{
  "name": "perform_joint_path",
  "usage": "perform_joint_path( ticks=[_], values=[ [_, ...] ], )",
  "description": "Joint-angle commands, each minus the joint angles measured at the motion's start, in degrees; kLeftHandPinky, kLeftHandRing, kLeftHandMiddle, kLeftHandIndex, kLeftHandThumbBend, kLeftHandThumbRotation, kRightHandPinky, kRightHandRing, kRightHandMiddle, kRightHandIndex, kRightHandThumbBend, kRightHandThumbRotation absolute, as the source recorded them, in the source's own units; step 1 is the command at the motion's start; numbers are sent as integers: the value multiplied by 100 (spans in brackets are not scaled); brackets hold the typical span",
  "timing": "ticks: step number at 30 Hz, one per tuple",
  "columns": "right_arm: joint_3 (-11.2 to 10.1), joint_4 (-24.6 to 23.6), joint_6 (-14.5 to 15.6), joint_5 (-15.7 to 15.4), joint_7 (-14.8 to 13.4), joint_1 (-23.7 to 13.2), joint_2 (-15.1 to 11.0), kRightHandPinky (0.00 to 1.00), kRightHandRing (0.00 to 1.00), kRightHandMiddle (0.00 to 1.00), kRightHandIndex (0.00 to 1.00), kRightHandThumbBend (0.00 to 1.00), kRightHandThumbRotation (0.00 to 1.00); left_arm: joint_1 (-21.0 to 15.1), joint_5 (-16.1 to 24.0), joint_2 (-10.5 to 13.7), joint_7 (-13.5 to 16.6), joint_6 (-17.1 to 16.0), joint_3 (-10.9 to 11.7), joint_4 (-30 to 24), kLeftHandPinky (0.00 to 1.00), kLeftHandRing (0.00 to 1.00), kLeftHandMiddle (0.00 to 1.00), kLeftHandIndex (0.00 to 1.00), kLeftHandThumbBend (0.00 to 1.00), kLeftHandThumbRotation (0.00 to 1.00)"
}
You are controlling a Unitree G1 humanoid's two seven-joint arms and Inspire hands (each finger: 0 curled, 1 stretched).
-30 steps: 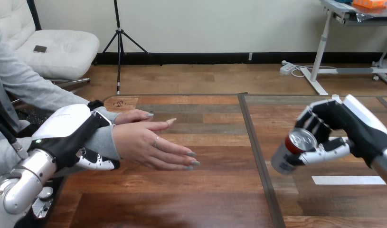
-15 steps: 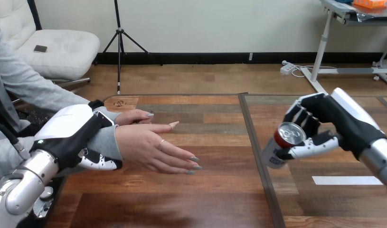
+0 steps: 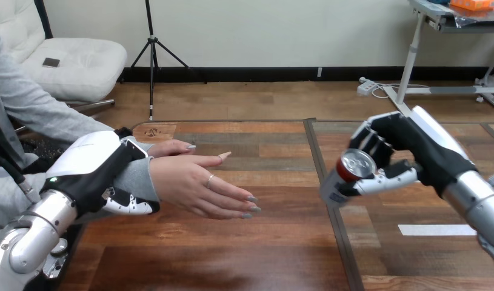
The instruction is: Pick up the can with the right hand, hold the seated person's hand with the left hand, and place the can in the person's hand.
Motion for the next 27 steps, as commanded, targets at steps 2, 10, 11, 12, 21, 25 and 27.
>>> perform_joint_path(
  ticks=[2, 10, 11, 12, 21, 25, 27],
  values=[
    [53, 20, -89, 20, -128, -803, 168, 31, 34, 39, 42, 80, 0, -671, -254, -102, 93, -119, 288, -562, 11, 16, 22, 24, 58, 0],
    [177, 97, -111, -86, -220, -983, 292, 30, 33, 38, 42, 81, 0, -717, -229, -171, 18, -107, 243, -630, 11, 16, 22, 25, 58, 0],
    [181, 109, -121, -91, -220, -997, 304, 30, 33, 38, 42, 81, 0, -720, -225, -178, 11, -98, 241, -638, 11, 16, 22, 25, 58, 0],
    [191, 129, -136, -86, -210, -1026, 335, 30, 33, 38, 42, 81, 0, -727, -224, -194, -6, -73, 237, -655, 11, 16, 22, 25, 58, 0],
    [285, 211, -133, -52, -174, -1190, 498, 31, 34, 39, 42, 81, 0, -761, -170, -323, 69, -95, 216, -655, 11, 16, 22, 24, 60, 0],
    [320, 250, -177, -47, -182, -1246, 572, 31, 34, 39, 41, 81, 0, -781, -134, -383, 124, -127, 201, -618, 11, 15, 21, 24, 61, 0],
    [343, 259, -176, -55, -191, -1274, 611, 31, 34, 39, 41, 80, 0, -787, -122, -418, 130, -115, 198, -617, 11, 15, 21, 24, 61, 0]
  ],
)
